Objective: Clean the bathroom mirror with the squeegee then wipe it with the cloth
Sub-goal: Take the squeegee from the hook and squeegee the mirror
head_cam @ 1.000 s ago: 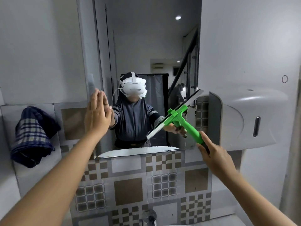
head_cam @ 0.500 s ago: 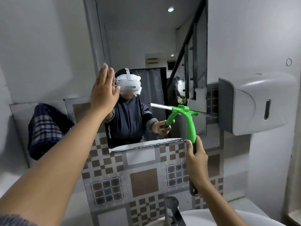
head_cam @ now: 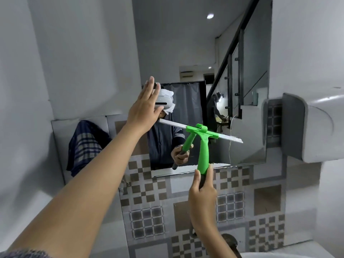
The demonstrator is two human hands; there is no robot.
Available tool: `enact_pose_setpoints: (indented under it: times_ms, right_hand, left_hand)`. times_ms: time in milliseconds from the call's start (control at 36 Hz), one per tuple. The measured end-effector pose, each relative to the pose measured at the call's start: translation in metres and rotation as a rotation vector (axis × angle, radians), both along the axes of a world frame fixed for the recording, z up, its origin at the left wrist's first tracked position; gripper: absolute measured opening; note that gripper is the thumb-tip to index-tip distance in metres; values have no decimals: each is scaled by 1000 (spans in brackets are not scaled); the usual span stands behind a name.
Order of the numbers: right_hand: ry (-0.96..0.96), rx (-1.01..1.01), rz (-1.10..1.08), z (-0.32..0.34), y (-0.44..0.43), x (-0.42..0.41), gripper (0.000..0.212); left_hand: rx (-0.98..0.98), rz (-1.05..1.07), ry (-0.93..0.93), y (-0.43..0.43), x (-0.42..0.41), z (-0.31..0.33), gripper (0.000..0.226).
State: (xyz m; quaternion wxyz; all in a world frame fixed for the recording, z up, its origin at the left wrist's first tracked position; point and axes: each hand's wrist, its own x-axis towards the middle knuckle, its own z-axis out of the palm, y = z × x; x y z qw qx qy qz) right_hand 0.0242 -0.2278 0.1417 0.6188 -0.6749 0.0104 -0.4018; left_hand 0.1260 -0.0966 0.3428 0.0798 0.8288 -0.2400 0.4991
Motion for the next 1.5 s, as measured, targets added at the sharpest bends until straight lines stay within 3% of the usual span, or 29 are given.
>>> enact_pose_setpoints:
  times_ms: [333, 611, 750, 1028, 1500]
  right_hand:
    - [125, -438, -40, -12, -1, -10, 57]
    - [112, -1018, -181, 5, -77, -22, 51]
    - [70, -1178, -273, 11, -133, -14, 47]
    - [93, -1138, -321, -7, -183, -15, 50]
    - [220, -758, -192, -59, -198, -19, 51]
  left_hand:
    - [-56, -24, -18, -7, 4, -6, 66]
    - [-201, -33, -12, -26, 3, -30, 66]
    - [-275, -8, 7, -36, 0, -51, 65]
    - [-378, 53, 27, -59, -7, -79, 65]
    - [-391, 43, 61, -70, -9, -103, 67]
